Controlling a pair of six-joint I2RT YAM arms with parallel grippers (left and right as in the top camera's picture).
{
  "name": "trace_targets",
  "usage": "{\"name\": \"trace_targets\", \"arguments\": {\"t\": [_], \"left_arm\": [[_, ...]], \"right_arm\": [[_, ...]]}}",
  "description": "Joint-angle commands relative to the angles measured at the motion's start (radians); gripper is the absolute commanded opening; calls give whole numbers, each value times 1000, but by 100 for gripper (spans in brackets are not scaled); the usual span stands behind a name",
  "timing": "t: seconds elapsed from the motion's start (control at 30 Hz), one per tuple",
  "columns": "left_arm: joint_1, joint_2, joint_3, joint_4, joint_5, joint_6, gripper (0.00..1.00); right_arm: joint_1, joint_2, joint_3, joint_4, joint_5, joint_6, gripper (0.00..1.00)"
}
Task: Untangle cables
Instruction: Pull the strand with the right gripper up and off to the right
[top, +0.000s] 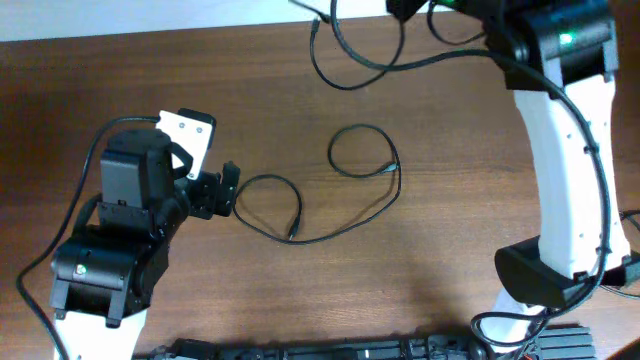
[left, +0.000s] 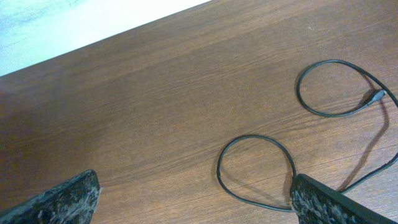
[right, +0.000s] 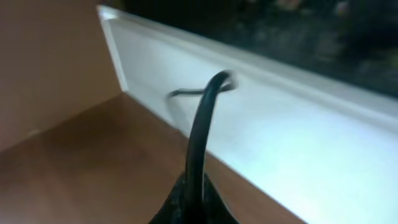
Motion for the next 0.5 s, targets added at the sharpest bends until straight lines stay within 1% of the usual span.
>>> {"name": "trace_targets", "arguments": {"t": [0.0, 0.1, 0.17, 0.2, 0.23, 0.3, 0.37, 0.47], "left_arm": [[1, -4, 6, 1, 7, -13, 99], [1, -4, 6, 1, 7, -13, 99], [1, -4, 6, 1, 7, -13, 99], [1, -4, 6, 0, 7, -13, 99], [1, -4, 6, 0, 7, -13, 99], [1, -4, 6, 1, 7, -13, 99], [1, -4, 6, 1, 7, -13, 99], [1, -4, 6, 0, 7, -13, 99]], "right_arm": [[3, -17, 18, -12, 314, -3, 4], [0, -17, 18, -47, 560, -3, 4], [-33, -17, 18, -68, 665, -2, 4], [-51, -17, 18, -76, 694, 23, 4], [-95, -16, 18, -93, 734, 87, 4], [-170, -16, 18, -123, 745, 167, 4], [-305, -15, 13, -175, 745, 286, 4], [-467, -14, -5, -250, 745, 401, 4]]}}
